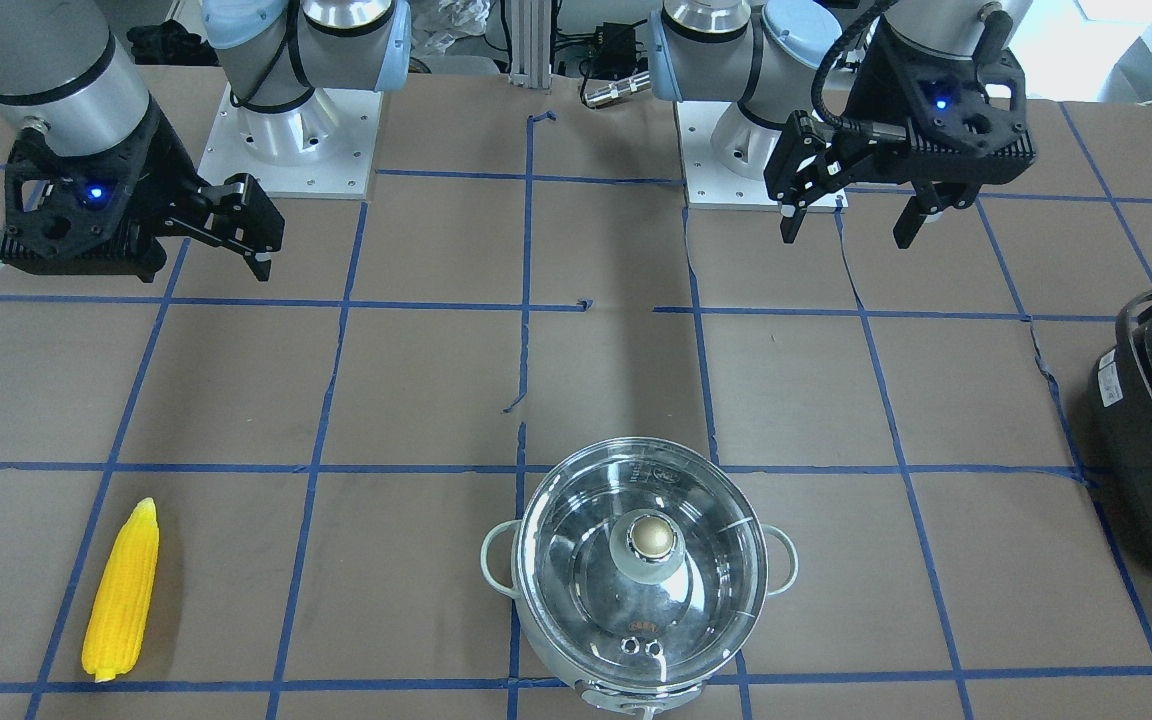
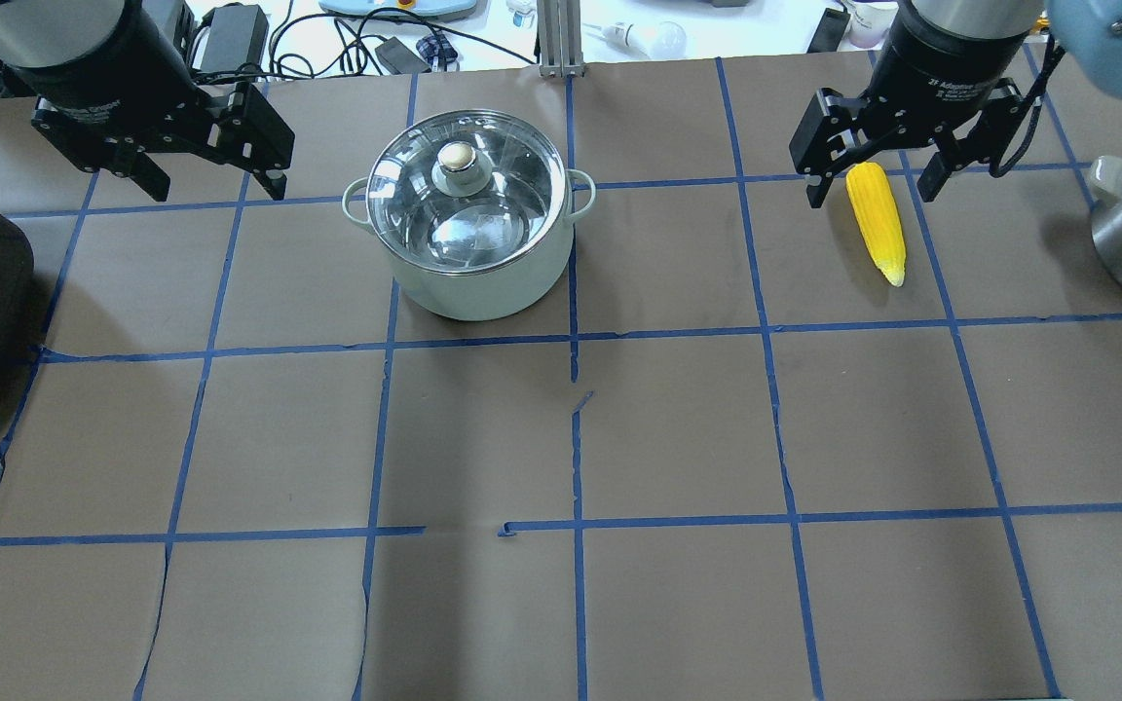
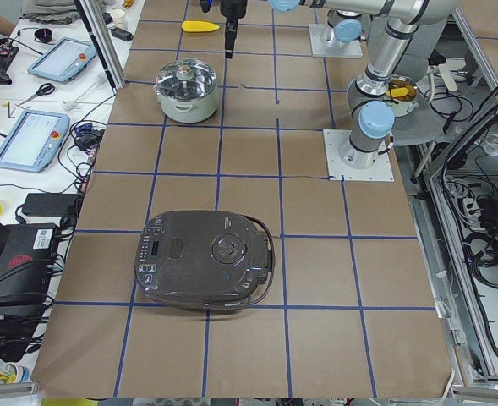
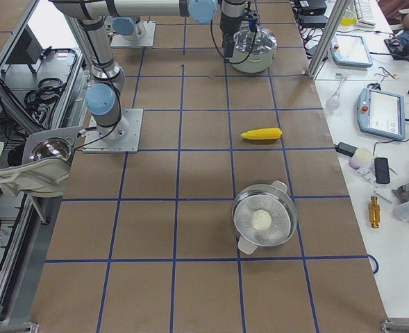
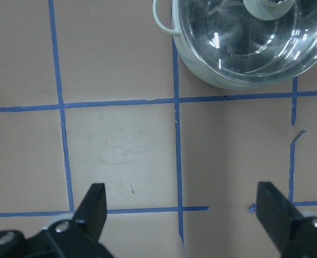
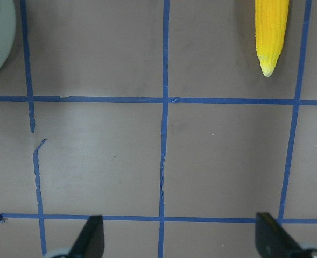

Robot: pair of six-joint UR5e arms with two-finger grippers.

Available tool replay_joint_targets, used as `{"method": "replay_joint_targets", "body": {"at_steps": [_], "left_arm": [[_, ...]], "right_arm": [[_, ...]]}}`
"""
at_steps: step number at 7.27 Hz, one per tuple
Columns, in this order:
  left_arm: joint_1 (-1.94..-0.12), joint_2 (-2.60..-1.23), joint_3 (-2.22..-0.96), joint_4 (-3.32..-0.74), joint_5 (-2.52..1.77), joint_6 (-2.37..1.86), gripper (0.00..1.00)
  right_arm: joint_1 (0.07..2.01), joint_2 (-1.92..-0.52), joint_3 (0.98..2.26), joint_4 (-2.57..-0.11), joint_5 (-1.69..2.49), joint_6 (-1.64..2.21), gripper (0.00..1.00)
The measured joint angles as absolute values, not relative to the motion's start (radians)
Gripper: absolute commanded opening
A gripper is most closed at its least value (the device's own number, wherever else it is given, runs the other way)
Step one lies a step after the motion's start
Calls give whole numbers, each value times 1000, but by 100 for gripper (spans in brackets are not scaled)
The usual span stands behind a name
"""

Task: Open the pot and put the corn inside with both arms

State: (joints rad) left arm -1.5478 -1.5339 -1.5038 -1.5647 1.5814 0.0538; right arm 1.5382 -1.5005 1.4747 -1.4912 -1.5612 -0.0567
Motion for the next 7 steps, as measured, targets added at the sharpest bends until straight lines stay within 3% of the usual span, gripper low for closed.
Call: {"method": "replay_joint_targets", "body": {"at_steps": [4, 7], "left_arm": [[-1548, -1542, -1494, -1561, 1581, 37, 98], [-1611, -1707, -1334, -1521, 1571, -108, 98]], "right_arm": [[1536, -1500, 1474, -1491, -1568, -57, 100], [1524, -1498, 1478, -1501, -1562, -56, 100]]}}
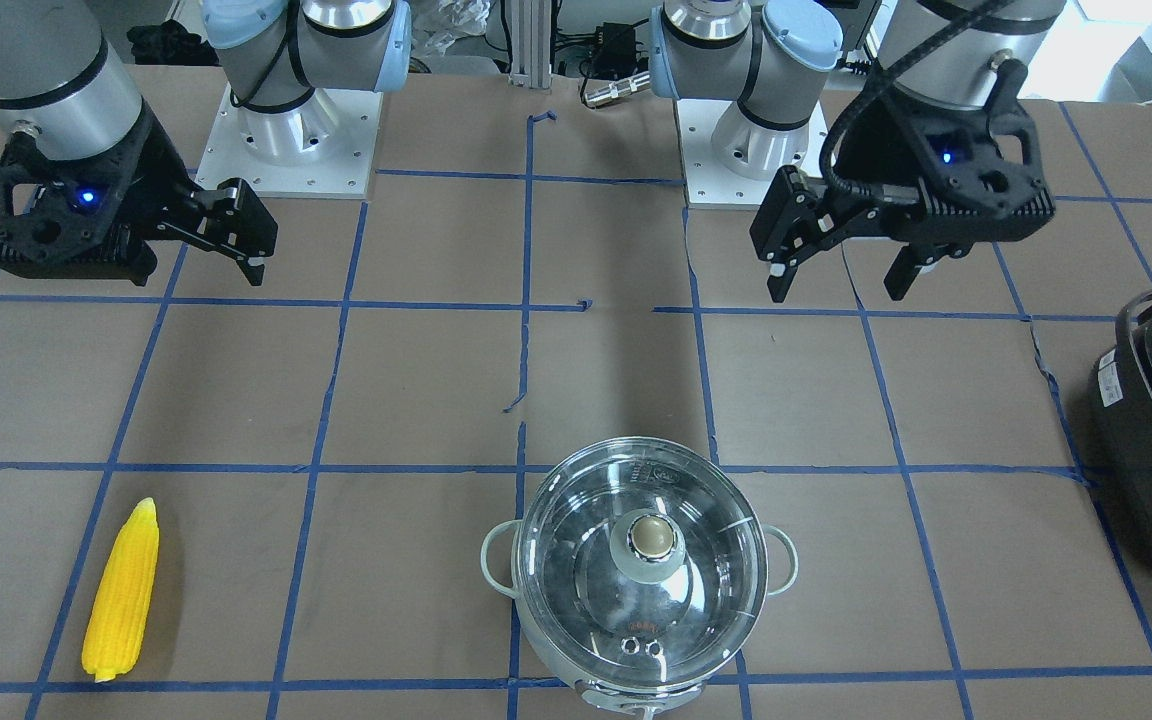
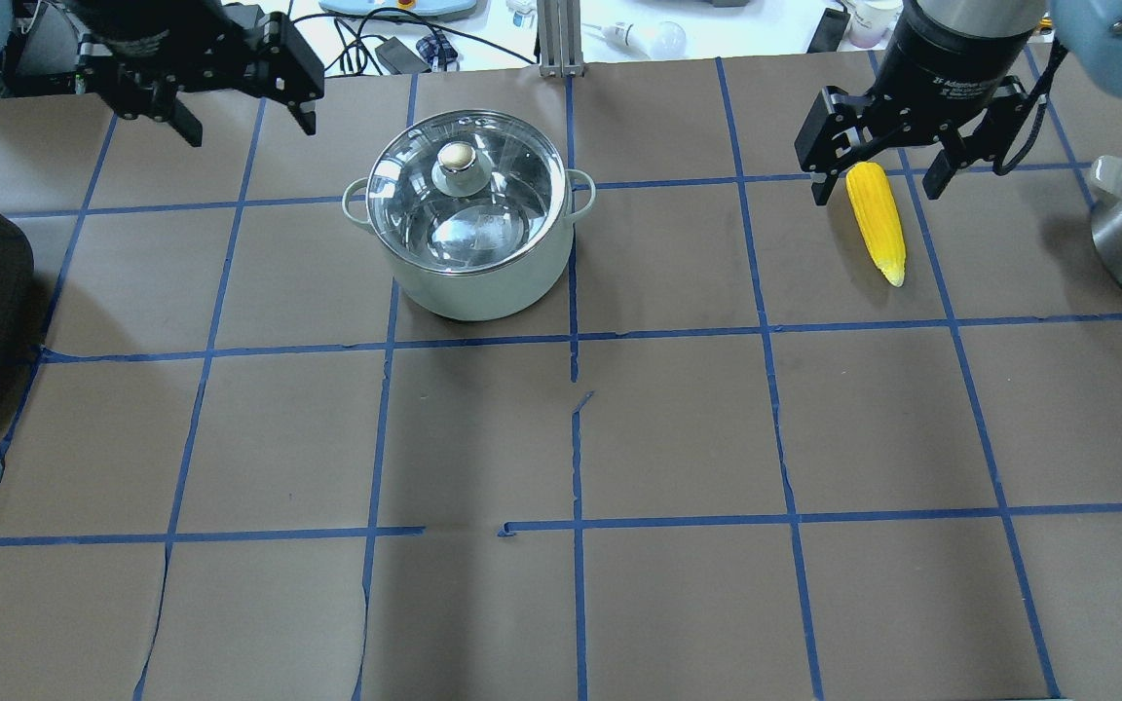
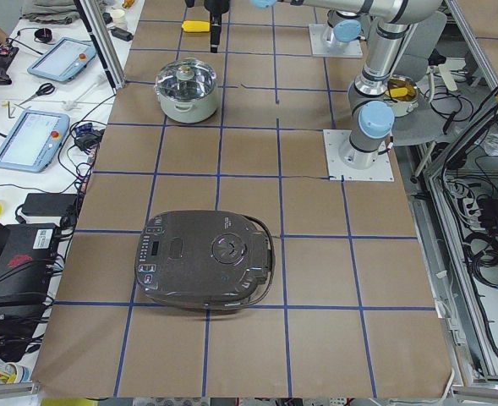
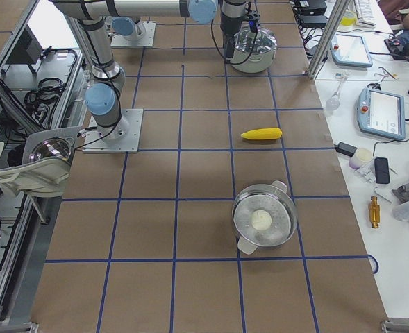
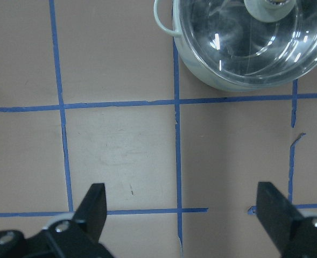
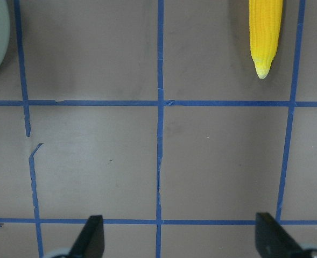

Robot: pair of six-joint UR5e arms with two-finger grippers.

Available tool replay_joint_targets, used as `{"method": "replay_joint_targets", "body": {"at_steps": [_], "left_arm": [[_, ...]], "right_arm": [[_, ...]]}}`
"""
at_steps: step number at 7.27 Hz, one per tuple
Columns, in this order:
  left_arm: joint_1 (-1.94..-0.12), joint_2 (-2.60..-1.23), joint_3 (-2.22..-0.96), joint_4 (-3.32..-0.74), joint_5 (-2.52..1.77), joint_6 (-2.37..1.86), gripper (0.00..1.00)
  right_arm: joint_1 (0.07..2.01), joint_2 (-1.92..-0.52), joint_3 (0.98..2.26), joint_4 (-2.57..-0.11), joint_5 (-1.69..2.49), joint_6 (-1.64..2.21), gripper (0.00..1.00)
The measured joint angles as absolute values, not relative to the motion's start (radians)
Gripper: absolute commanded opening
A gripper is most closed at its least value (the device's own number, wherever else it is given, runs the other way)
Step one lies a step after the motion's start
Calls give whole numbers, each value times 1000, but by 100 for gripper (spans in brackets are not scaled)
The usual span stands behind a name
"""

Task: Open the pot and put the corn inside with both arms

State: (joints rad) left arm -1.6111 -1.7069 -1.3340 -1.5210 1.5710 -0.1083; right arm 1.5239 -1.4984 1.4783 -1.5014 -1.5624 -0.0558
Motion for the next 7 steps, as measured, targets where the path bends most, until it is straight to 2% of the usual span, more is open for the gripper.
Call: {"method": "replay_joint_targets", "body": {"at_steps": [2, 4, 7], "left_arm": [[-1676, -1854, -1272, -1427, 1577, -191, 97], [-1715, -1966, -1263, -1320, 1579, -234, 98], [-1734, -2057, -1261, -1237, 1580, -237, 97]], "right_arm": [[1492, -1498, 1480, -1505, -1556, -57, 100], [1454, -1493, 1483, -1516, -1553, -59, 100], [1417, -1444, 1485, -1586, -1554, -61, 100]]}}
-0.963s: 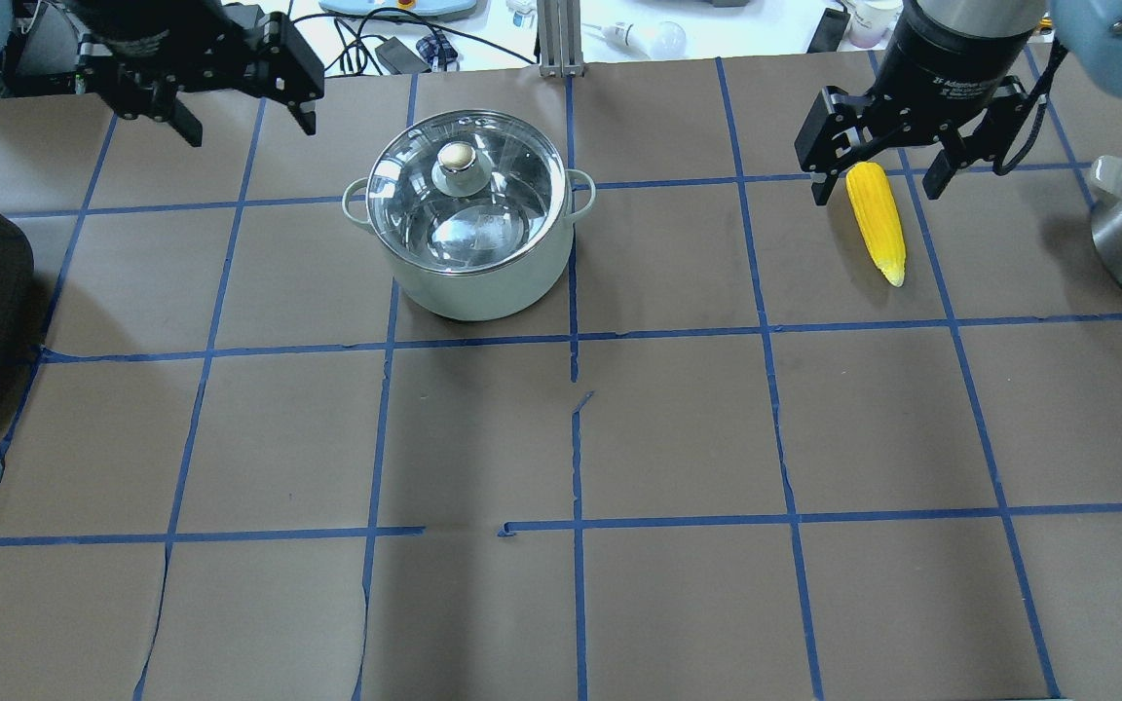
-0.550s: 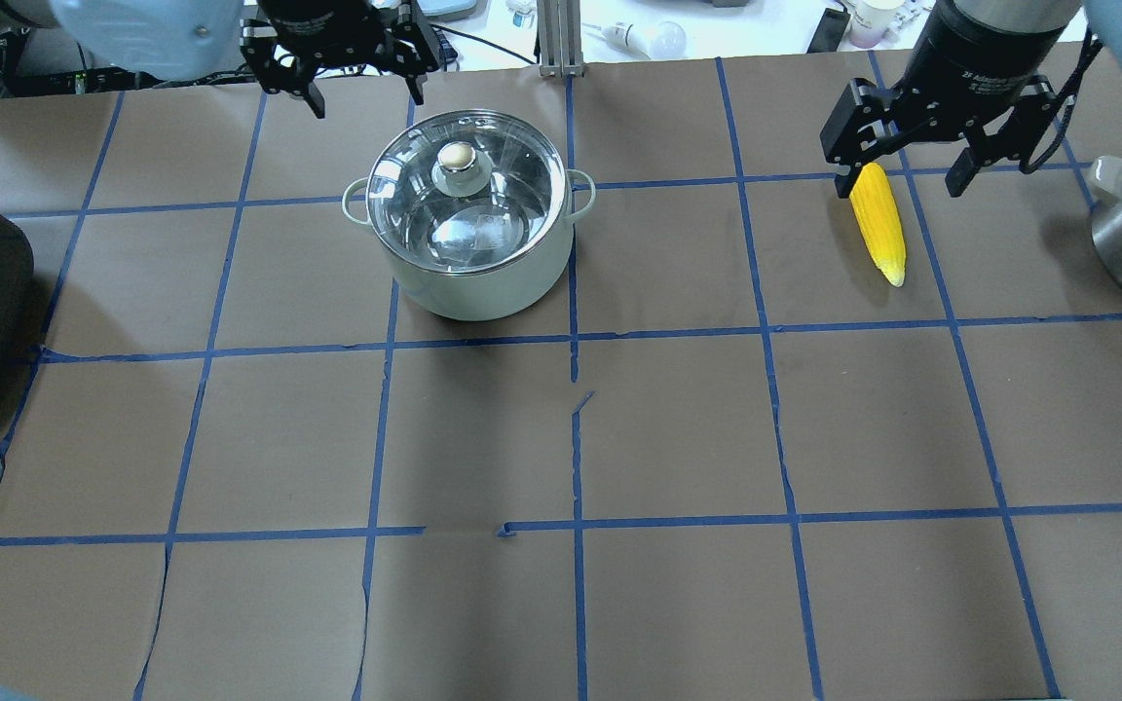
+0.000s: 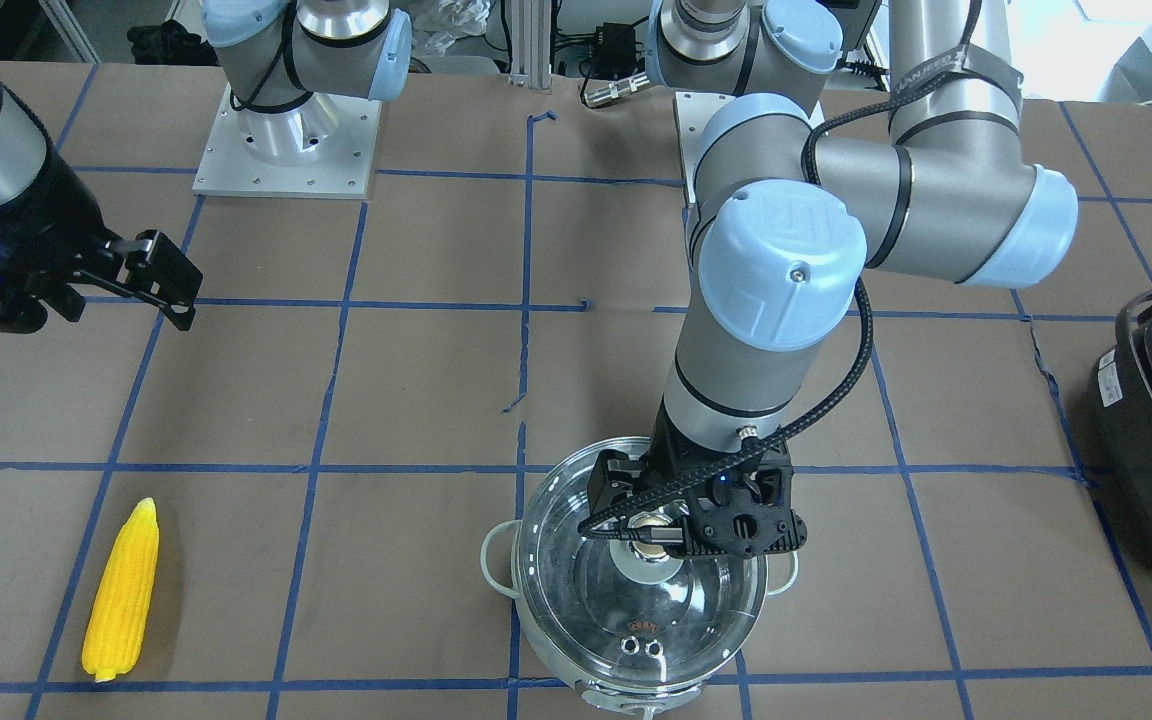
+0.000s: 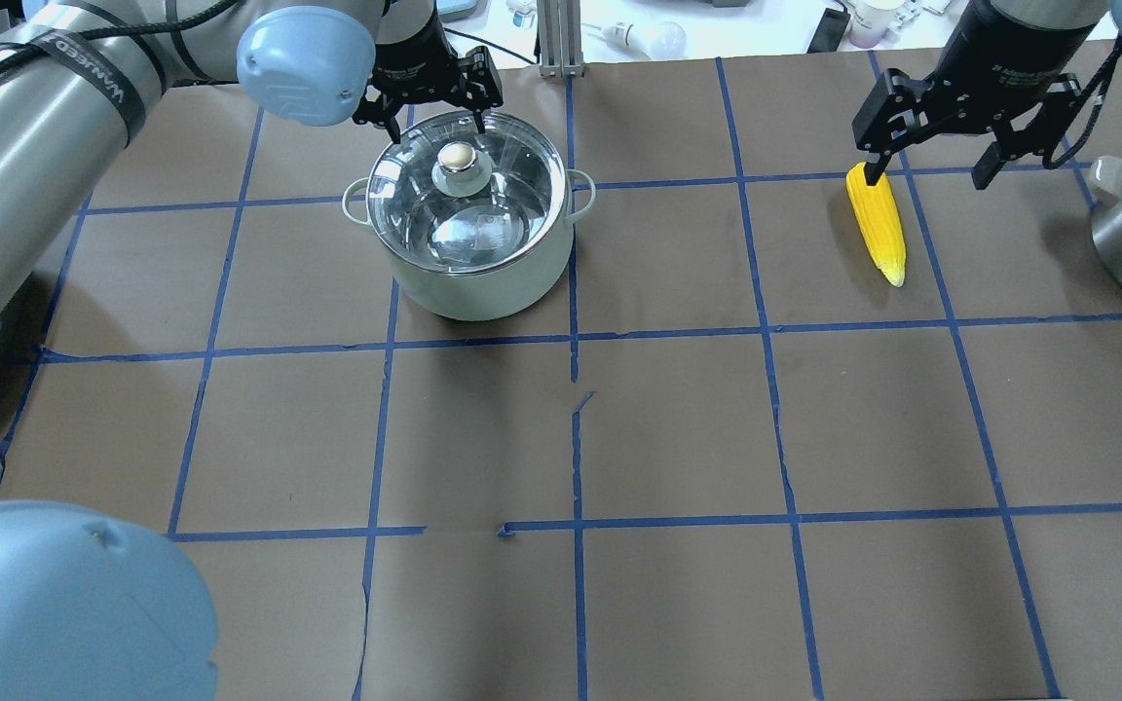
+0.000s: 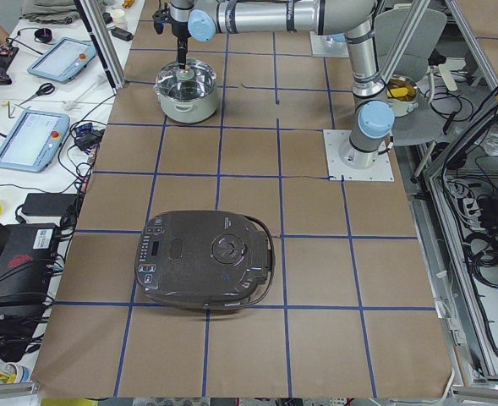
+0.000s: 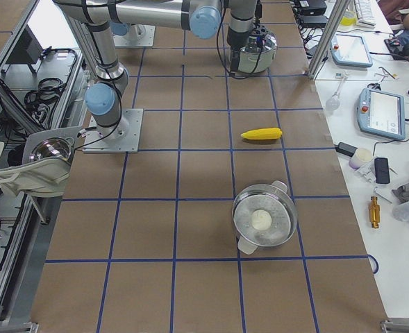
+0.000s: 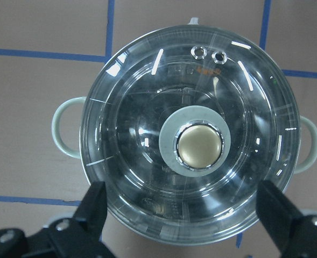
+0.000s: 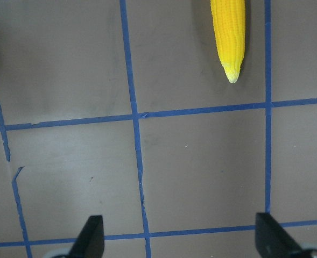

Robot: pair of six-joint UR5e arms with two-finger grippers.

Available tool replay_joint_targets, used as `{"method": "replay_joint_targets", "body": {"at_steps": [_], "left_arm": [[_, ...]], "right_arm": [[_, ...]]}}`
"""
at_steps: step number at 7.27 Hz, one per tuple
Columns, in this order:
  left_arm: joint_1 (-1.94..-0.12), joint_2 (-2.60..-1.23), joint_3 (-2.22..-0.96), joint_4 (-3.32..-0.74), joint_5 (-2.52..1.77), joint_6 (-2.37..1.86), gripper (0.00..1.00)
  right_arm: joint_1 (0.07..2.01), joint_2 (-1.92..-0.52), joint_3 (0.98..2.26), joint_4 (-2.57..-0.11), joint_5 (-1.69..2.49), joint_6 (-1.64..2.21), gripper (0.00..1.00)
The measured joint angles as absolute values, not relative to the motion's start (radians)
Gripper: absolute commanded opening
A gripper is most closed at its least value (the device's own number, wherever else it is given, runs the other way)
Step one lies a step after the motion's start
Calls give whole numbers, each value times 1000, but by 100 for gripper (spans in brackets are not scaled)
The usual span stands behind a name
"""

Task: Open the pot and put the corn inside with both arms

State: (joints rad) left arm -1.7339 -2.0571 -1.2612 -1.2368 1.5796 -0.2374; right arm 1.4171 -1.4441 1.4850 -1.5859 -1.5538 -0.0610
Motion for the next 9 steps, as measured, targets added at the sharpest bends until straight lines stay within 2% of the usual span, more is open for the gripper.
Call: {"method": "replay_joint_targets", "body": {"at_steps": [2, 4, 8, 9], "left_arm": [[-1738, -2096, -1264, -1197, 1575, -241, 93], [-1748, -2114, -1269, -1197, 1573, -243, 73], [-1750, -2114, -1283, -1200, 1578, -231, 44], [-1750, -2109, -1282, -1201, 1578, -230, 42]], "right_arm": [[1398, -1362, 1505, -1735, -1561, -75, 100], [1368, -1291, 1552, -1881, -1564, -152, 100], [1295, -1085, 1587, -2144, -1552, -308, 100], [1294, -1035, 1586, -2204, -1551, -326, 100]]}}
